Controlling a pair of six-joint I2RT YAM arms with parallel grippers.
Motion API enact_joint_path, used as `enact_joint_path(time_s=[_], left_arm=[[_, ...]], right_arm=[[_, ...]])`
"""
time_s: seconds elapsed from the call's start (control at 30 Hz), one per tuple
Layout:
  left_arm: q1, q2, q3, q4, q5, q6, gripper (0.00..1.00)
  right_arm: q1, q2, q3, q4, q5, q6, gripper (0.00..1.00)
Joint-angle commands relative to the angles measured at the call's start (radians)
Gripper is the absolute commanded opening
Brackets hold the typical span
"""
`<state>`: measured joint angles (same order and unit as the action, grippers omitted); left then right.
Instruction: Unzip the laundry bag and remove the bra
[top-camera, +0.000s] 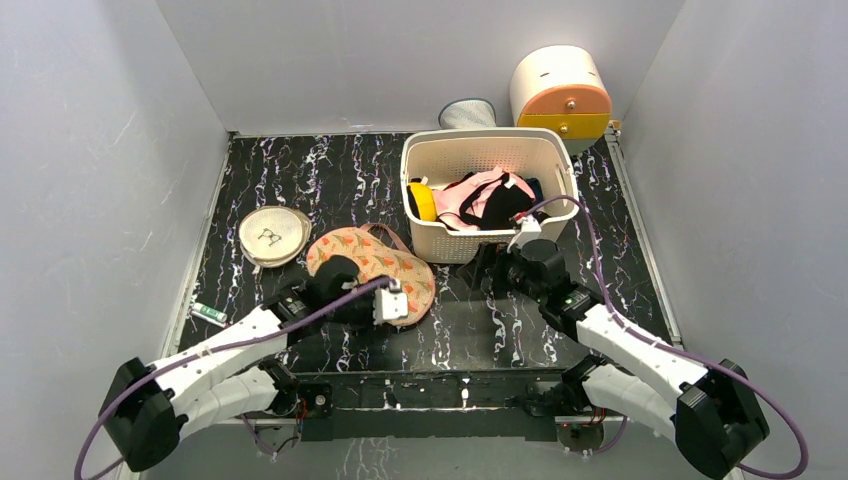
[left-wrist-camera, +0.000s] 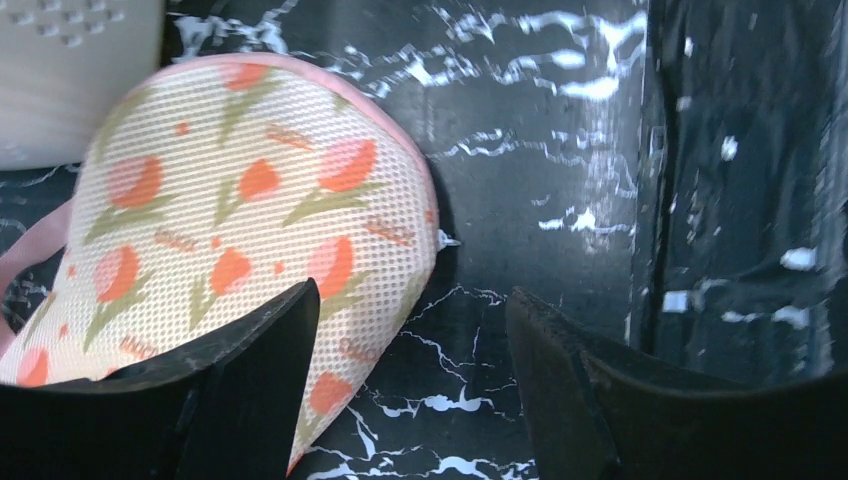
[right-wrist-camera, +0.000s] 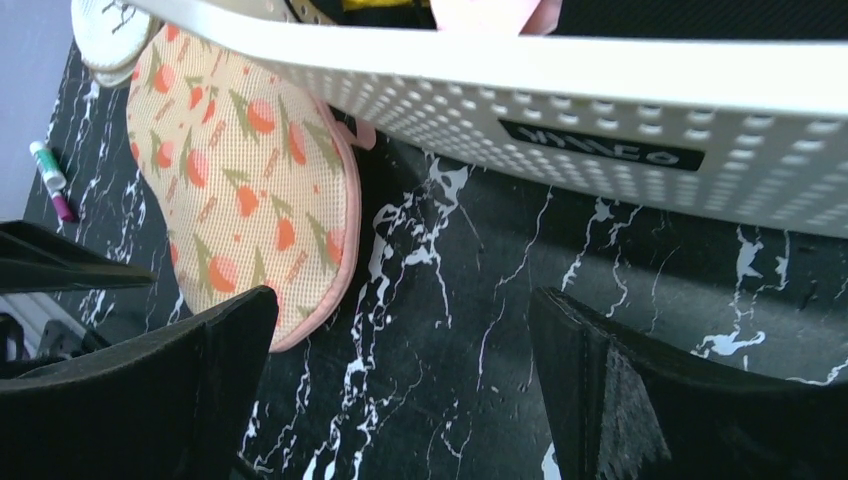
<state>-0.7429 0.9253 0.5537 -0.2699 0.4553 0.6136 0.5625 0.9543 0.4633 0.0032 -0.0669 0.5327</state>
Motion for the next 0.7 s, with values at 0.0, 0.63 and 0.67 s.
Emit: enact_joint_path(time_s=[0.0, 0.63, 0.67], left_arm=[[-0.103, 0.058, -0.052, 0.081, -0.121, 0.201, 0.65], [-0.173, 0.210, -0.080, 0.234, -0.321, 0.259, 0.43], [-0.173, 0.214, -0.075, 0.229, -0.313, 0.254, 0.38]], right_arm=[[0.000, -0.034, -0.013, 0.024, -0.074, 0.009, 0.97], [-0.001, -0.083, -0.021, 0.004, -0.125, 0.033, 0.96], [0.000, -0.083, -0.019, -0.002, -0.123, 0.029, 0.97]])
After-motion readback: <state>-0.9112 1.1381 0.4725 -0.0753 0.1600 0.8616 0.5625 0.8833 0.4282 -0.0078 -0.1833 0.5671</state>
